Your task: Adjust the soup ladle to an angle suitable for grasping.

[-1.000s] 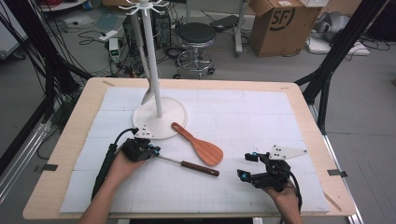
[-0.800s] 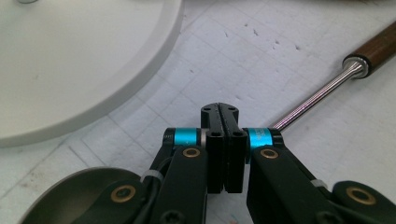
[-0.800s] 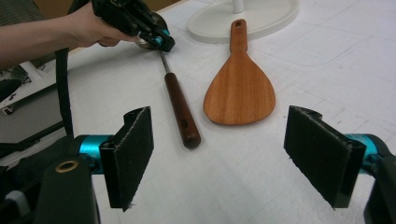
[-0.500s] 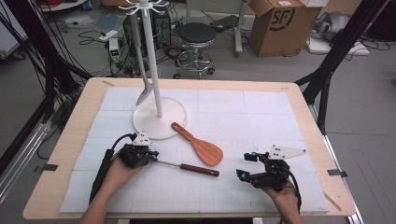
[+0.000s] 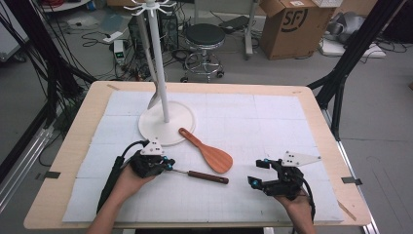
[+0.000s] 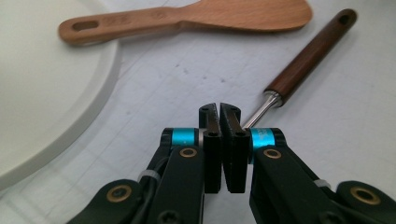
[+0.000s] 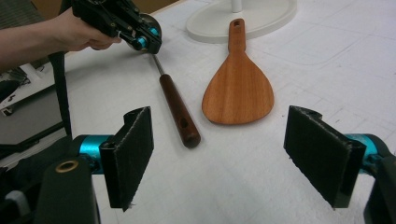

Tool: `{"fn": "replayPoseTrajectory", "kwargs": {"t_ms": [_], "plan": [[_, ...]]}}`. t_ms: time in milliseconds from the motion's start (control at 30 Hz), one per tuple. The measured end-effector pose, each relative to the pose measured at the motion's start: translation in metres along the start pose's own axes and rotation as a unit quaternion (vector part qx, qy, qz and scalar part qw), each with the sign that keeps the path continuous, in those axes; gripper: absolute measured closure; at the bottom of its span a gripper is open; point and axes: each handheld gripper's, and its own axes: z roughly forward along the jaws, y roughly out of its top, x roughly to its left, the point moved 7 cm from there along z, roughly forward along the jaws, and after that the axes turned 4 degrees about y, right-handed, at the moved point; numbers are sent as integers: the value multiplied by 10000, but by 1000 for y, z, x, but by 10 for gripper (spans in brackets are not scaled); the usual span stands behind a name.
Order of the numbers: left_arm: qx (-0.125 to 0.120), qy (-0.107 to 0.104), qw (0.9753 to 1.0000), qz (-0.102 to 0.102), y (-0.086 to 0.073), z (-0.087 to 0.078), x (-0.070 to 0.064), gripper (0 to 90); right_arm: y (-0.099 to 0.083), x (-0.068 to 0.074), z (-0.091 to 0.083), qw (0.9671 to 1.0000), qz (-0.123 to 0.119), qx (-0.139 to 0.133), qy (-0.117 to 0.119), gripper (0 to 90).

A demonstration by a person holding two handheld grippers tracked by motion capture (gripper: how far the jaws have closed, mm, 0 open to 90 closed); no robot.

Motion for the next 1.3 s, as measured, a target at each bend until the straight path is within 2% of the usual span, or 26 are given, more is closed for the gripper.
{"fn": "replayPoseTrajectory", "kwargs": {"t_ms": [133,333,667,900,1033,1133,1300], "plan": [[-130,-229,9996,133,7,3,-14,875,0,1,-1,10000,26,1,-2,233],[-110,-553,9975,414,15,13,-35,880,-1,0,-3,10000,6,-16,-25,233],[3,-861,9939,686,21,32,-57,880,-2,-1,-7,10000,20,-50,-67,233],[235,-911,9926,772,19,46,-62,880,-3,0,-6,10000,9,-32,-49,236],[203,-920,9928,739,21,51,-61,881,-2,-1,-7,10000,13,-51,-59,236],[185,-868,9935,709,22,54,-59,883,-2,-1,-8,10000,27,-54,-53,236],[130,-780,9955,513,24,59,-52,888,-2,-1,-8,10000,30,-69,-61,236]]}}
